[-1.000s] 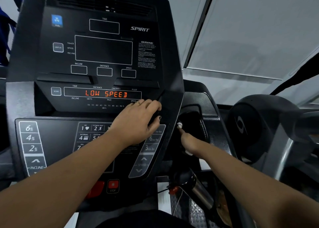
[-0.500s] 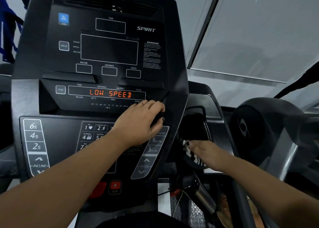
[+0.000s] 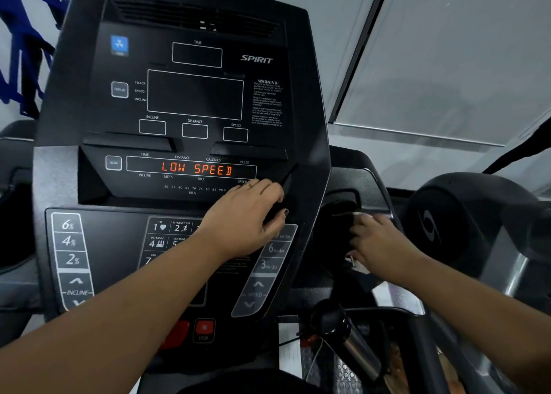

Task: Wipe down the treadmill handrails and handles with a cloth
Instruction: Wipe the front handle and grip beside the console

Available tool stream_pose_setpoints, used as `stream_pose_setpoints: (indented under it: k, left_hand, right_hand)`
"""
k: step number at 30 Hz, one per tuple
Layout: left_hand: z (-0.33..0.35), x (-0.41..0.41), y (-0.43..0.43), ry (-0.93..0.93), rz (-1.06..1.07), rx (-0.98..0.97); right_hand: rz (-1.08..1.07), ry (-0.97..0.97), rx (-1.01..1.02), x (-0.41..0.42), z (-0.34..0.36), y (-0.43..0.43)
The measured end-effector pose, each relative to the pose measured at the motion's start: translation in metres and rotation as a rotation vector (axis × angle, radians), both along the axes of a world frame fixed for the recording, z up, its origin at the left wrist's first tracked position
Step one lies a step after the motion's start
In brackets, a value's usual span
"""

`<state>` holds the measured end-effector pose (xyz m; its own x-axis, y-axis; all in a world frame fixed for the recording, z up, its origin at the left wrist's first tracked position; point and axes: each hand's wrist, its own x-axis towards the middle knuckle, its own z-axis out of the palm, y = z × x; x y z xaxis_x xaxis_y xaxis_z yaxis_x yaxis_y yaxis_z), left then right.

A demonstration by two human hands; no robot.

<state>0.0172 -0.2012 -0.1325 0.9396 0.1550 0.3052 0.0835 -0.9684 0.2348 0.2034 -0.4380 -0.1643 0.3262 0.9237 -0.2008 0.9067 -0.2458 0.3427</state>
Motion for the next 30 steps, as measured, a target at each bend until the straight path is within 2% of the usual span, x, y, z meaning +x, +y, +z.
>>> stream_pose_setpoints:
  k: [6,11,14,18,20,22,26,30]
  left_hand:
    - [-0.002,0.000,0.001,-0.017,0.001,-0.007]
    - [-0.004,0.002,0.001,-0.017,-0.001,0.005]
    - [-0.004,0.003,0.002,-0.015,-0.006,0.003]
    - [-0.004,0.004,0.002,-0.008,-0.003,0.005]
    - [-0.003,0.005,0.001,-0.001,0.001,0.016]
    - [-0.004,0.005,0.001,0.006,0.003,0.023]
    - [-0.003,0.005,0.001,0.010,0.001,0.026]
    - [-0.005,0.004,0.002,-0.005,-0.002,0.018]
  right_hand:
    - [-0.411,-0.004,0.074,-0.036,-0.004,0.016]
    - [-0.608,0.100,0.334,-0.035,-0.019,0.016]
    - [-0.597,-0.004,0.448,-0.018,-0.026,0.019]
    - [-0.549,-0.006,0.698,0.003,-0.021,0.026]
    - [-0.536,0.015,0.761,0.008,-0.023,0.031]
    - [-0.490,0.019,0.765,0.006,-0.028,0.038]
    - [-0.322,0.014,0.629,-0.001,-0.028,0.055]
    - [-0.400,0.007,0.621,0.004,-0.023,0.054]
